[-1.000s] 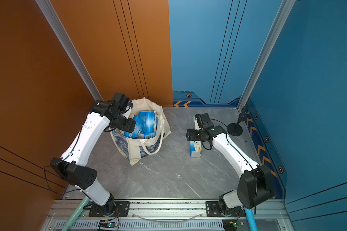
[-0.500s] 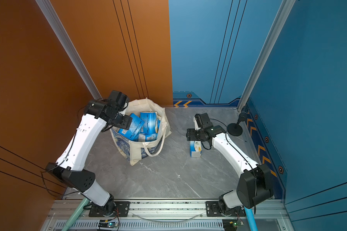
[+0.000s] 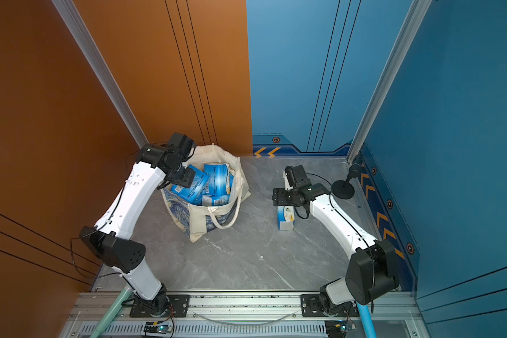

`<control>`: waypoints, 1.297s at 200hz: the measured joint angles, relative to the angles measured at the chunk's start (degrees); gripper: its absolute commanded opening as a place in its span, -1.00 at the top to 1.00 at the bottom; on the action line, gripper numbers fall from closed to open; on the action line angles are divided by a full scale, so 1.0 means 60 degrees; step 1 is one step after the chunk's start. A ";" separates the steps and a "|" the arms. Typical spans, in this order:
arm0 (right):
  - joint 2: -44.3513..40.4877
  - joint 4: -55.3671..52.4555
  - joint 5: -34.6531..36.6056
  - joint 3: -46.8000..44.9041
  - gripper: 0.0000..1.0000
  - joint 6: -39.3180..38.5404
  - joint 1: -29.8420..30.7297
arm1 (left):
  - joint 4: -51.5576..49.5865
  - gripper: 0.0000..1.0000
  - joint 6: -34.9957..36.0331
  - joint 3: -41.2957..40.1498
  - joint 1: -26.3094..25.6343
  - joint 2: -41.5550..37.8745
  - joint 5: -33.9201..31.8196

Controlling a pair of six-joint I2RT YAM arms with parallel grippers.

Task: Put tissues into the canvas bag
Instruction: Place the pack of facial tissues in the canvas bag, then pick up the pack of facial tissues from the center of the board.

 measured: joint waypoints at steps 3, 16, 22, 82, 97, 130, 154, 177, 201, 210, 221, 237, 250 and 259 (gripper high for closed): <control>0.0040 0.0004 0.0073 0.0018 -0.75 0.0004 0.0000 | 0.0007 -0.45 0.0000 0.0000 0.0000 0.0000 -0.0022; 0.0215 0.0004 0.0353 0.0062 -0.76 -0.0007 0.0007 | 0.0076 -0.47 0.0004 0.0000 0.0000 -0.0033 -0.0029; 0.0310 -0.0011 0.0484 0.0062 -0.77 -0.0015 0.0007 | 0.0142 -0.48 0.0000 -0.0011 0.0000 -0.0058 -0.0022; 0.0976 -0.0226 0.1351 0.0062 -0.87 -0.0124 0.0055 | 0.1242 -0.55 -0.0025 -0.0656 0.0029 -0.1377 0.0725; 0.1071 -0.0229 0.1508 0.0062 -0.87 -0.0178 0.0062 | 0.1545 -0.58 -0.0040 -0.0885 0.0084 -0.1851 0.1049; 0.1337 -0.0237 0.1592 0.0062 -0.88 -0.0186 0.0069 | 0.1956 -0.57 -0.0066 -0.1166 0.0284 -0.2452 0.1577; 0.1566 -0.0237 0.1592 0.0062 -0.88 -0.0186 0.0109 | 0.2200 -0.56 -0.0073 -0.1402 0.0328 -0.2463 0.1869; 0.1774 -0.0240 0.1596 0.0062 -0.88 -0.0182 0.0131 | 0.2288 -0.56 -0.0076 -0.1690 0.0328 -0.2455 0.2124; 0.1902 -0.0240 0.1603 0.0062 -0.88 -0.0186 0.0131 | 0.2328 -0.57 -0.0073 -0.1763 0.0328 -0.2444 0.2248; 0.1912 -0.0240 0.1603 0.0069 -0.88 -0.0186 0.0131 | 0.2361 -0.57 -0.0073 -0.1763 0.0331 -0.2444 0.2280; 0.1916 -0.0244 0.1603 0.0091 -0.87 -0.0186 0.0131 | 0.2419 -0.56 -0.0073 -0.1763 0.0339 -0.2444 0.2328; 0.1971 -0.0244 0.1603 0.0168 -0.87 -0.0186 0.0131 | 0.2481 -0.54 -0.0073 -0.1774 0.0364 -0.2444 0.2364; 0.2062 -0.0240 0.1599 0.0222 -0.86 -0.0186 0.0131 | 0.2510 -0.53 -0.0073 -0.1781 0.0382 -0.2444 0.2401; 0.2142 -0.0240 0.1599 0.0233 -0.85 -0.0182 0.0135 | 0.2557 -0.52 -0.0076 -0.1814 0.0382 -0.2459 0.2430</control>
